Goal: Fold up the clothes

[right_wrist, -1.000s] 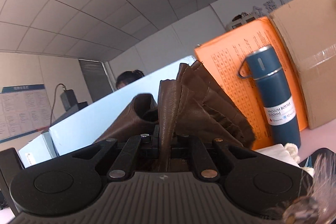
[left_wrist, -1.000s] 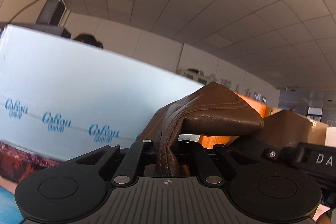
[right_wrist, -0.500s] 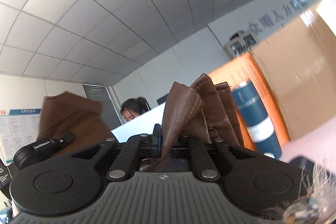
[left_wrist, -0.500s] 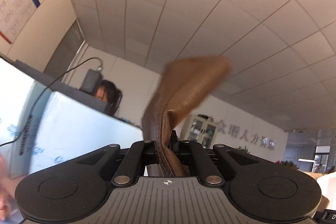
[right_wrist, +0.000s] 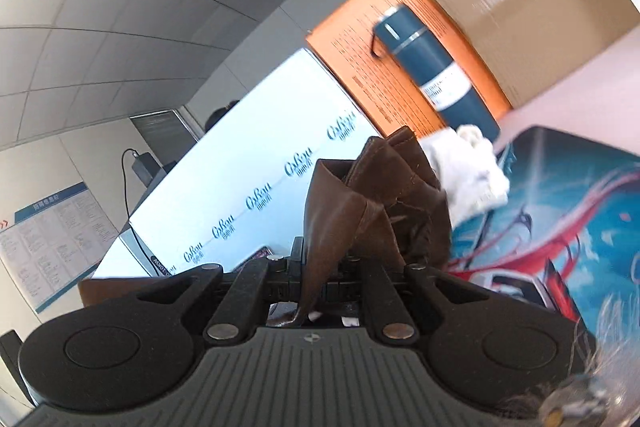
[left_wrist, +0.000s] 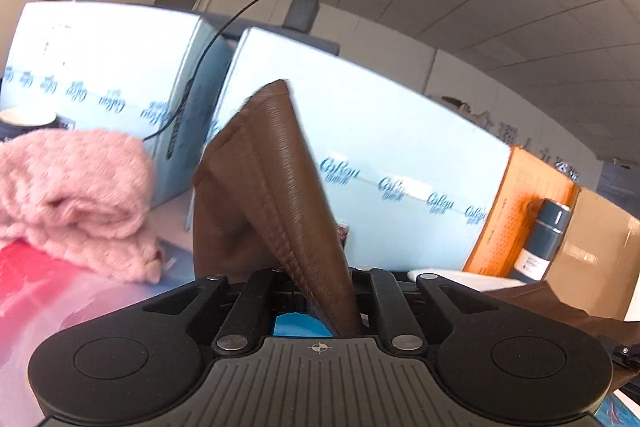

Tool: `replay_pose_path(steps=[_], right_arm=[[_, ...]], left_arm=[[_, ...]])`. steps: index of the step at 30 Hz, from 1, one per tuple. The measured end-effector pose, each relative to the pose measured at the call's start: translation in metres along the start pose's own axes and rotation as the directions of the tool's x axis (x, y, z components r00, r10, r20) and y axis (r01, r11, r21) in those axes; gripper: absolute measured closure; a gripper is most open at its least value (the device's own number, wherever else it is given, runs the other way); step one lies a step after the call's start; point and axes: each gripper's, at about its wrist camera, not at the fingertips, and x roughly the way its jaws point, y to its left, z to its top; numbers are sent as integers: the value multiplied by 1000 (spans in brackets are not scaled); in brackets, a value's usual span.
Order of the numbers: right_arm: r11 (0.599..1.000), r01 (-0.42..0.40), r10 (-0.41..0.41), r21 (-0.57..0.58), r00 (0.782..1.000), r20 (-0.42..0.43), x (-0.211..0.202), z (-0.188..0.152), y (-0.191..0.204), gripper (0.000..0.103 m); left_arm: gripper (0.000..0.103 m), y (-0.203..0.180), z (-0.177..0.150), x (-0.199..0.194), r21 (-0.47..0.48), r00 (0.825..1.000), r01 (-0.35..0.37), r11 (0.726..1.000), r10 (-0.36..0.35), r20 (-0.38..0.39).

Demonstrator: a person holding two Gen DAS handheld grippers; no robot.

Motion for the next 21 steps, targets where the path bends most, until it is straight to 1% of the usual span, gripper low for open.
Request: replay_pose_path(steps=[2,4,5,7,8,10,11,12,13,15,16,17,19,20,21], right_arm=[[1000,19,-19,20,999,-31,-4,-7,-4,97],[999,46,-44,28,997,-61,-5,-12,-7,96],[998,65,-64,22,995,-72,-3,-13,-8,96],[994,104,-102,17,991,-89,-3,-15,-9,96],[992,126,-124,15,988,-95,-4,-16,-9,93],[986,168,-166,14,981,-99,-5,-17,-11,87],[982,187,-185,13,978,-98,-5,-17,-12,79],[977,211,-210,7,974,-89,-6,-16,-12,67],[971,239,-239,-4,968,-75,-6,-16,-11,62],[955,295,-296,-27,954,-40,-8,-15,-10,47],[945,325,-325,-39,945,-15,-8,-14,-9,42],[936,347,-347,-55,938,13,-8,-13,-8,35],[919,383,-378,-90,923,73,-11,-12,-3,31],[917,385,-376,-101,921,98,-12,-12,-1,28],[921,374,-362,-108,924,121,-14,-11,2,24]], left_arm=[[86,13,-6,-5,-6,999,-29,1000,29,-44],[75,20,-6,-6,25,995,-69,997,71,-69],[70,24,-5,-7,37,993,-91,995,93,-69],[46,32,-3,-8,60,988,-134,989,138,-68],[43,35,-2,-9,71,985,-156,985,161,-68],[30,43,0,-10,94,977,-199,976,205,-66],[27,47,1,-11,106,972,-220,970,227,-64],[21,51,3,-13,114,970,-230,967,237,-57],[18,53,6,-15,118,971,-228,967,234,-45],[15,56,13,-19,129,975,-219,967,223,-15],[11,54,17,-20,138,978,-209,968,210,6],[9,53,22,-21,147,980,-199,969,197,28],[4,48,31,-22,169,984,-175,970,167,65],[3,42,35,-19,185,987,-157,970,145,75],[2,37,39,-17,202,989,-139,969,124,85]])
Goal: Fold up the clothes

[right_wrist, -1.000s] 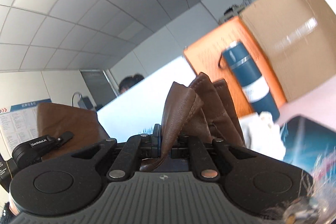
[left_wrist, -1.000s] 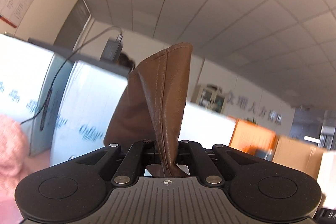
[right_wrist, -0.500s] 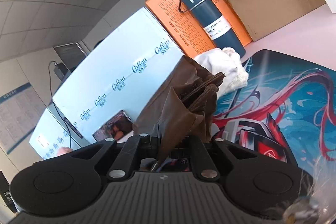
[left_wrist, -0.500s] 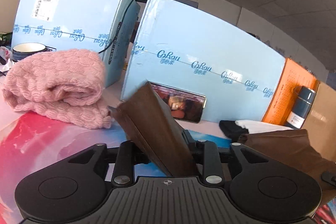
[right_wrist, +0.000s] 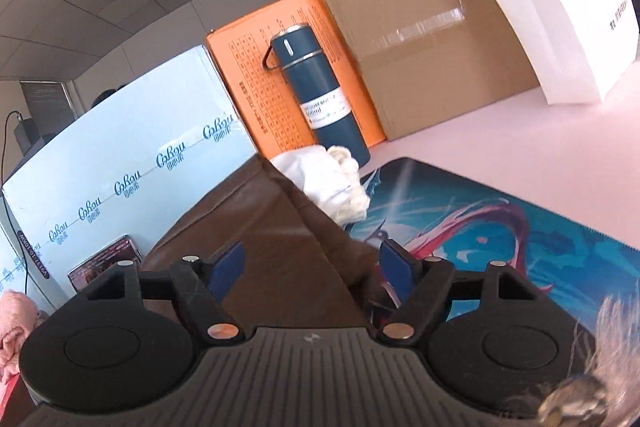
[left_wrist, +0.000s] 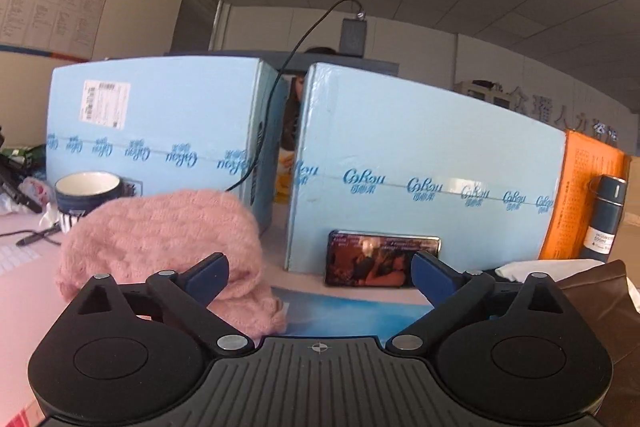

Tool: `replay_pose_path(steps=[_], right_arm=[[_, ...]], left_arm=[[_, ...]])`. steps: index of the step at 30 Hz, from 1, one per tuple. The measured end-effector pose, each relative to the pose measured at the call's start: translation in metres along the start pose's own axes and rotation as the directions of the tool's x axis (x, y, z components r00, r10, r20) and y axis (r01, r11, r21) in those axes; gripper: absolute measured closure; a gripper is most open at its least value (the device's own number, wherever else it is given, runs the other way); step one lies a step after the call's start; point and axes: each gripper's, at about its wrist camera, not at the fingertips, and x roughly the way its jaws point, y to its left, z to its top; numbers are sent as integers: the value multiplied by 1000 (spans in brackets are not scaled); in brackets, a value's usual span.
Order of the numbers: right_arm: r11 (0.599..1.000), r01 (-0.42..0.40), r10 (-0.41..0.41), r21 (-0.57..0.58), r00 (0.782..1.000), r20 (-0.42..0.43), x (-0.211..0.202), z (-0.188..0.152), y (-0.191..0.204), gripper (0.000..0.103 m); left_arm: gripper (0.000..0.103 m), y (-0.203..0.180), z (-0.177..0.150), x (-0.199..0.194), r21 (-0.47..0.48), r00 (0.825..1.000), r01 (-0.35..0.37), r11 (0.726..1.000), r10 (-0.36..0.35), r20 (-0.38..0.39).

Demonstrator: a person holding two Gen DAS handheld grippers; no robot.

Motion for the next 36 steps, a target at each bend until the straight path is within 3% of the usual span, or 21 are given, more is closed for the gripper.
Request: replay_pose_path(steps=[6,11,17,36], right_arm=[[995,-90,91,-41,995,34,6,4,22,14],[989,-147,147,-32,989,-9,27,1,41,14],[976,-218,216,-23,974,-70,45,-11,52,14],[969,-245,246,23,965,-89,43,-14,45,12]], left_arm=[[0,-32,13,28,68,989,148,987,-149,11],[0,-38,-3,55,74,984,179,981,-178,-29],[0,-15,-14,64,13,976,195,981,-193,-97],[0,-3,-23,83,-40,921,306,951,-307,-239]])
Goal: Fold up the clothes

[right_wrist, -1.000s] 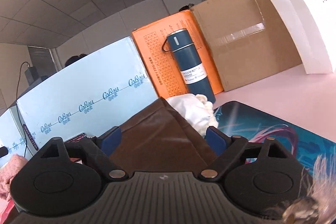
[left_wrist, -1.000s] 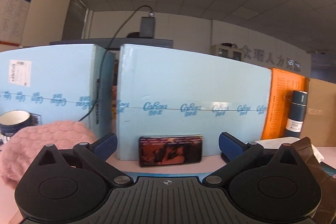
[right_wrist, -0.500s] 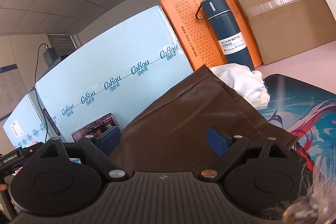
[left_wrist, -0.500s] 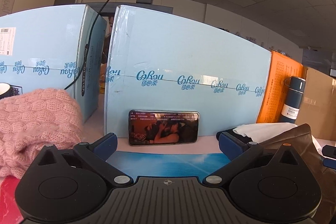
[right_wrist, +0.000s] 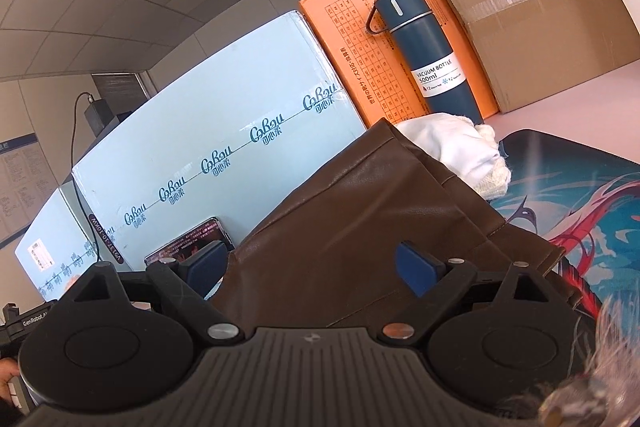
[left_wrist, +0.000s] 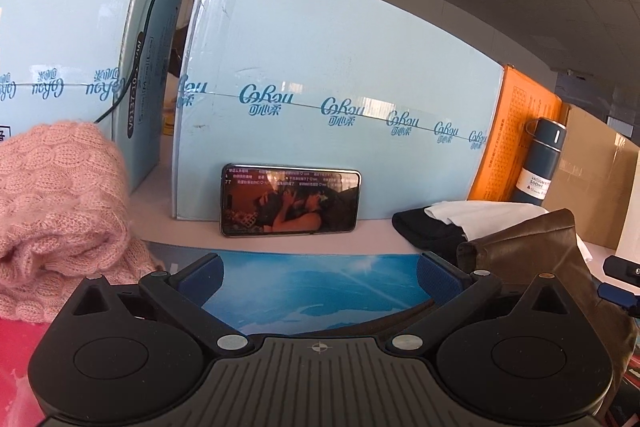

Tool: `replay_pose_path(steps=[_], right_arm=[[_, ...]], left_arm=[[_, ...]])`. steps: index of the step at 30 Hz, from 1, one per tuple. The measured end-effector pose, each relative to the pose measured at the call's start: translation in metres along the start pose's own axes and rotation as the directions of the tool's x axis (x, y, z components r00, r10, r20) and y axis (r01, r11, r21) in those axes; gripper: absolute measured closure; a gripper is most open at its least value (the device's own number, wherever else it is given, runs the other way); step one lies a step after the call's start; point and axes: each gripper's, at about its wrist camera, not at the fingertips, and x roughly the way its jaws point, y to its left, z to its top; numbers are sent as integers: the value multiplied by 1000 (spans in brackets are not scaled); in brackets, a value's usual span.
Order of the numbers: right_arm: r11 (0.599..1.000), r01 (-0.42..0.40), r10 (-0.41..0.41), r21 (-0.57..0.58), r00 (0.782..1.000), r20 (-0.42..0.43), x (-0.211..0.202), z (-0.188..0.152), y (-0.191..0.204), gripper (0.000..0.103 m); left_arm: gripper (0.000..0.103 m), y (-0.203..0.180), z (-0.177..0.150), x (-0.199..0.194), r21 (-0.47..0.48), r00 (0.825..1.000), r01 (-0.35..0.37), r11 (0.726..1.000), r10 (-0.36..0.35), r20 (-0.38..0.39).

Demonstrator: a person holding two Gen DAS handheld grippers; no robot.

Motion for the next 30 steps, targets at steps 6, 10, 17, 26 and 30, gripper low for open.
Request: replay_pose_path(steps=[6,10,17,26,30], right_arm=[[1000,-1,1,-4,1000,-7,0,0,0,12],[1000,-2,2,-7,1000,-17,1,-1,1,12],[1000,-1,1,-17,1000,-31,3,-1,2,12],[1000,1,-2,-27,999,-52,5,-1,3,12],[999,9,-12,-34,998,-66,7,-1,4,12]], left_arm=[[0,2,-3,8,6,998,24,1000,-23,-57],[0,8,-3,8,-9,998,0,1000,-1,-68],[0,18,-2,7,-21,996,-10,1000,8,-87],[0,17,-5,6,-6,981,136,991,-135,-138],[0,17,-6,5,-1,967,200,980,-198,-162]])
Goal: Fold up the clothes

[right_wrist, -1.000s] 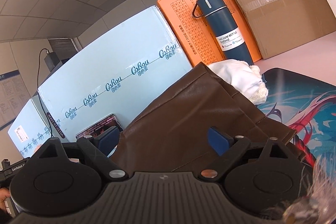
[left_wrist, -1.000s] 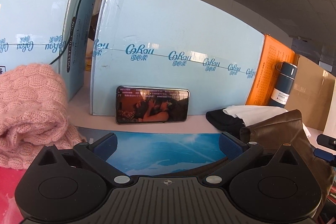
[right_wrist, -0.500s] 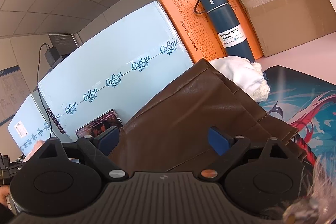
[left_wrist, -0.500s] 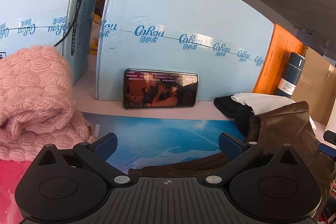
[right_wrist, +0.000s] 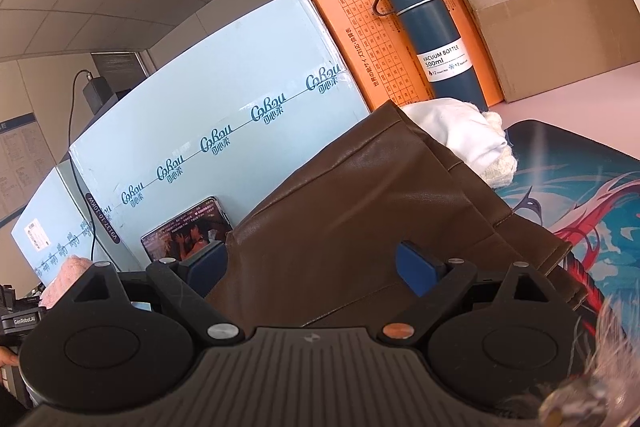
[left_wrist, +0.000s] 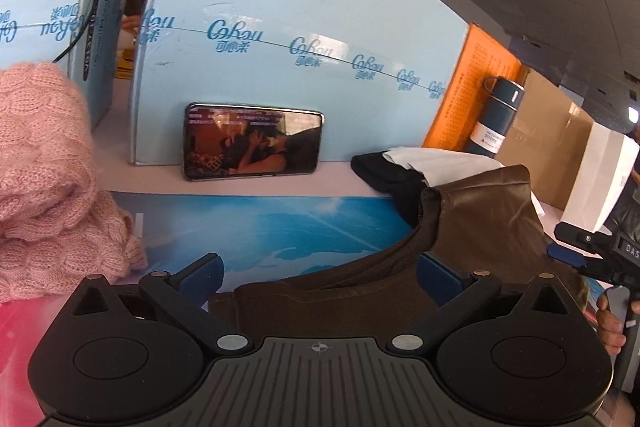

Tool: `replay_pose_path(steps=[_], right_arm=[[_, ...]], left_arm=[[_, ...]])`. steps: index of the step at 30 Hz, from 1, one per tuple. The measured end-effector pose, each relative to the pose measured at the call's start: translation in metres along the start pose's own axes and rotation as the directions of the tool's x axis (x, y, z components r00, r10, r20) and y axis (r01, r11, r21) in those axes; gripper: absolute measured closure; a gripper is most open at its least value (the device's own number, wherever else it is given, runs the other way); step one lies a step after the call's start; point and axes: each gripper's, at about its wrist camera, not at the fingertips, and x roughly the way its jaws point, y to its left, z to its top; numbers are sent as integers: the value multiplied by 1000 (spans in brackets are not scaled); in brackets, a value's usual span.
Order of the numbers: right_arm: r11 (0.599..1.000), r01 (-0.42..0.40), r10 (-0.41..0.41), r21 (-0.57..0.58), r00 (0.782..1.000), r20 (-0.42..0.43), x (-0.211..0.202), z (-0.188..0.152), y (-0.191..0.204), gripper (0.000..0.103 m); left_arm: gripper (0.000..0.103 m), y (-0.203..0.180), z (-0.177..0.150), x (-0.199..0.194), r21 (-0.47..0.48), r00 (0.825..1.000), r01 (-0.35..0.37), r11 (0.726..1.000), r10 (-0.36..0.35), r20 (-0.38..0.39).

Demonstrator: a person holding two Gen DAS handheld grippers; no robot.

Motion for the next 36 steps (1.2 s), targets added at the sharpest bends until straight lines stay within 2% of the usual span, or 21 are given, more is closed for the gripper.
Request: replay_pose_path(steps=[2,4,9,12,14,19,27,36], right_arm=[[1000,8,-8,-10,1000,-12,2,0,1,12],[998,35,-36,-46,999,-24,4,2,4,11],[980,148,-159,-134,985,-73,29,4,9,9],[958,214,-235,-188,967,-98,44,5,11,4],[940,256,-286,-225,952,-112,55,6,12,0],[887,345,-399,-306,906,-138,79,8,16,0],[911,327,-371,-252,916,-152,78,9,8,0],[911,328,-371,-252,916,-152,78,8,10,0]], left_arm=[[0,-1,-1,0,10,1000,20,1000,-20,-12],[0,-6,-2,3,28,1000,-1,1000,2,-23],[0,-10,-2,7,40,993,-114,993,115,-29],[0,-6,-1,6,26,986,-168,985,169,-20],[0,-5,-1,5,22,985,-173,985,173,-18],[0,-4,-2,7,16,982,-188,982,188,-28],[0,-4,-2,10,17,979,-201,979,202,-39],[0,-5,-3,10,24,976,-213,977,214,-45]])
